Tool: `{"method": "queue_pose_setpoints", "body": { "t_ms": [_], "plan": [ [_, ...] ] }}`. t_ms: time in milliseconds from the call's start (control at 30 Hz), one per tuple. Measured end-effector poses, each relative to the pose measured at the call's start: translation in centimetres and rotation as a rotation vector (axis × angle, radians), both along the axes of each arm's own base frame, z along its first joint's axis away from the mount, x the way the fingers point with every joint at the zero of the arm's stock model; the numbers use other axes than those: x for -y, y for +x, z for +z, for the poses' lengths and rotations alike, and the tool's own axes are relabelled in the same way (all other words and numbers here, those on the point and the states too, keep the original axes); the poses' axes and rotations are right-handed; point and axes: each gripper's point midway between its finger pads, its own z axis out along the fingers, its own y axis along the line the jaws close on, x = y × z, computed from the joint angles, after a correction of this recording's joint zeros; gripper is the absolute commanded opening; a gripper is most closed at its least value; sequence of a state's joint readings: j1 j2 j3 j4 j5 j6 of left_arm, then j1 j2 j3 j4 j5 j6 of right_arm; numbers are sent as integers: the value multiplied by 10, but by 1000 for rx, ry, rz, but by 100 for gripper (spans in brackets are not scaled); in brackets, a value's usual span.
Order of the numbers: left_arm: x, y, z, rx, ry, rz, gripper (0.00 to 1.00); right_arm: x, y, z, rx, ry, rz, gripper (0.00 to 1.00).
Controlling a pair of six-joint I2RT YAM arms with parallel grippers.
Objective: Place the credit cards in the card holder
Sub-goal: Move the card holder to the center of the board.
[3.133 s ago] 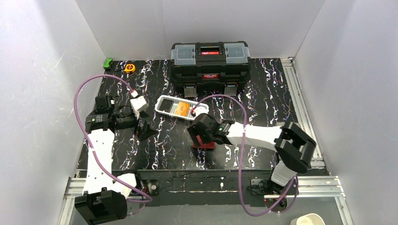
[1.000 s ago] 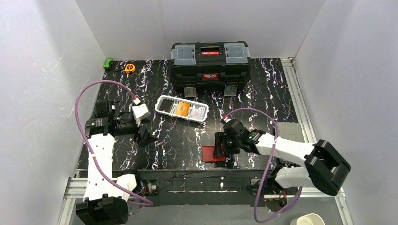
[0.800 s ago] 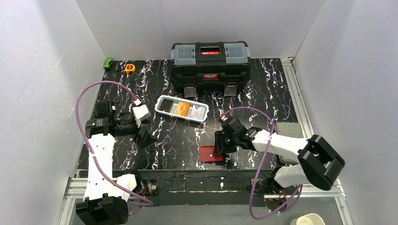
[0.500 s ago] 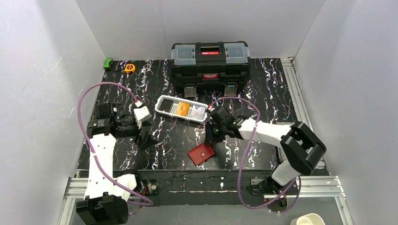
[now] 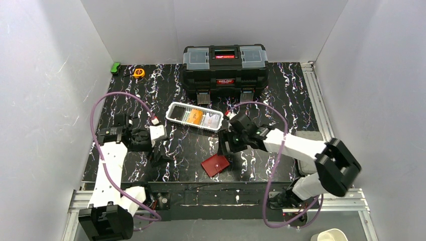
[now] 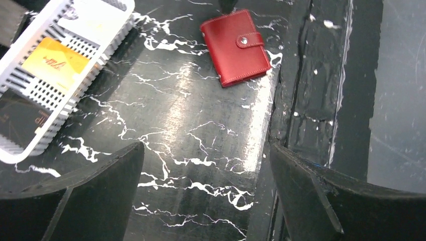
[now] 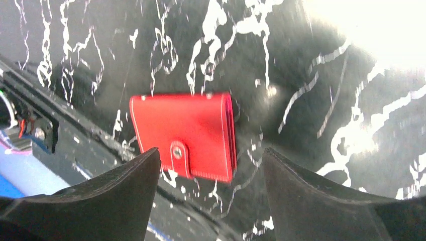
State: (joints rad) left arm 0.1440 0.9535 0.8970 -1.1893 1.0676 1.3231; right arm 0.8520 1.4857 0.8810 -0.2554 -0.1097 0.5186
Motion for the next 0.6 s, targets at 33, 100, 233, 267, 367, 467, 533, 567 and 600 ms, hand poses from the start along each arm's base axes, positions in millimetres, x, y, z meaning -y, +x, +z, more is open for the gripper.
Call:
{"method": "queue_pose_setpoints", "body": {
  "t_ms": [33, 100, 233, 267, 367, 467, 533, 567, 600],
  "plan": [
    [2, -2, -3, 11, 7, -23, 96, 7, -6, 2, -4, 0, -5, 78],
    [5, -5, -9, 32, 23, -73, 96, 20, -20, 4, -23, 6, -15, 76],
    [12, -9, -21, 90, 63, -167, 96, 34, -45, -12, -103, 9, -22, 72],
    [15, -10, -22, 100, 69, -188, 96, 37, -51, -19, -129, 6, -23, 71],
    [19, -11, -24, 128, 86, -227, 95, 38, -62, -31, -188, 10, -14, 65],
    [21, -11, -25, 164, 99, -252, 96, 28, -62, -33, -220, 54, 4, 59],
    [21, -11, -29, 191, 106, -262, 97, 22, -58, -32, -234, 92, 8, 53],
    [21, -12, -32, 209, 112, -266, 98, 20, -55, -31, -240, 115, 8, 50],
    [21, -14, -35, 221, 116, -271, 98, 18, -52, -30, -244, 141, 9, 46]
  ]
}}
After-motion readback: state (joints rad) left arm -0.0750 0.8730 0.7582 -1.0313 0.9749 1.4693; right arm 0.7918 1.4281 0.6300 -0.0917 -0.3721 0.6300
